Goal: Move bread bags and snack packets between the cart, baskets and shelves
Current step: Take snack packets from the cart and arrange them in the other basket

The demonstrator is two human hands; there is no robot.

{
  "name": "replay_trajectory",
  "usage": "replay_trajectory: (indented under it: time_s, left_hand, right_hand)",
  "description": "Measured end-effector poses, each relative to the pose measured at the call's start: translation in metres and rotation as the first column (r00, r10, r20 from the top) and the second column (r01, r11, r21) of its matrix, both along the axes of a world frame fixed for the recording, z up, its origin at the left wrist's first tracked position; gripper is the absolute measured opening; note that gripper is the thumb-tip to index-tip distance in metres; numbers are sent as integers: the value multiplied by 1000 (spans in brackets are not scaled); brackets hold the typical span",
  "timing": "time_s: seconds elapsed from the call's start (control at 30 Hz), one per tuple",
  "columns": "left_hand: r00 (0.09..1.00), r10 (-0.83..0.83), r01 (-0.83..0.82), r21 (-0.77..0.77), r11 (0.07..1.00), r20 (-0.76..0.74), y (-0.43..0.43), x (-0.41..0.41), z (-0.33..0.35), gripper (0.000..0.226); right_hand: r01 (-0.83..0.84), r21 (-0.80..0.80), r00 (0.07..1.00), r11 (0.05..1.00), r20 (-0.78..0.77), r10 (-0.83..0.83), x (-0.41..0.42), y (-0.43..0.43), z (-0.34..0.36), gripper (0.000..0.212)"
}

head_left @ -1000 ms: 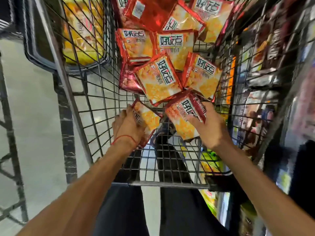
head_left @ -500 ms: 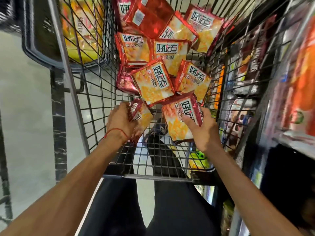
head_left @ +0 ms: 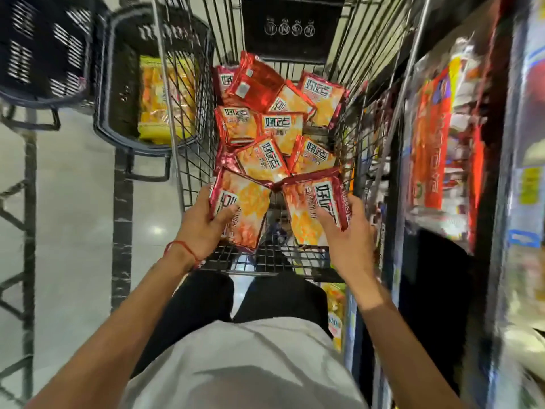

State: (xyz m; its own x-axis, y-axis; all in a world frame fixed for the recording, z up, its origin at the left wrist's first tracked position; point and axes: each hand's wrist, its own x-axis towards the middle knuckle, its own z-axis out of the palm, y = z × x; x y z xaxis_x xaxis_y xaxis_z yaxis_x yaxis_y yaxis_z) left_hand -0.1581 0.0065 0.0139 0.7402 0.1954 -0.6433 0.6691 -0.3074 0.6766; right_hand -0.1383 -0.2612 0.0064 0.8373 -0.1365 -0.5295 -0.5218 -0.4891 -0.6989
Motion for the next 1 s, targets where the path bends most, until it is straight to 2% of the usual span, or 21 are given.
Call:
replay_trajectory:
  time_s: [0.17,0.3,0.43,0.5,0.57,0.63,0.73,0.87,1.0]
  left_hand:
    - [986,159,-154,-96,983,52,18,-18,40,40]
    - [967,238,-224,-141,964,89,40,-35,58,42]
    - [941,328,-301,-234,925,87,73,-50,66,40]
    - [924,366,-330,-258,908,107,95,-61,72,37]
    - [911,390,-348,-262,900,131,121,-76,76,33]
    - [897,414,-362,-280,889,156,154,-92,81,33]
    - [889,423,-367,-278,888,174,212,-117,84,35]
    - [876,441,-391,-250,886,196,292,-153,89,35]
    - [845,477,-444,-183,877,242,365,-183,98,38]
  right_hand:
    - [-26,11,999,1000,37,26,-9,18,28,49]
    - [-22,41,999,999,47,20,-20,42,50,56]
    - [-42,24,996,999,75,40,-37,73,74,30]
    - [-55,13,993,998,108,53,-47,96,83,35]
    - [-59,12,990,998,132,57,-60,124,89,49]
    - [-67,11,987,998,148,64,-74,158,98,53]
    - [-66,52,983,996,176,56,-97,214,113,35]
    - [-67,123,986,990,160,47,-125,298,117,39]
    - [-63,221,991,973,130,35,-141,376,116,29]
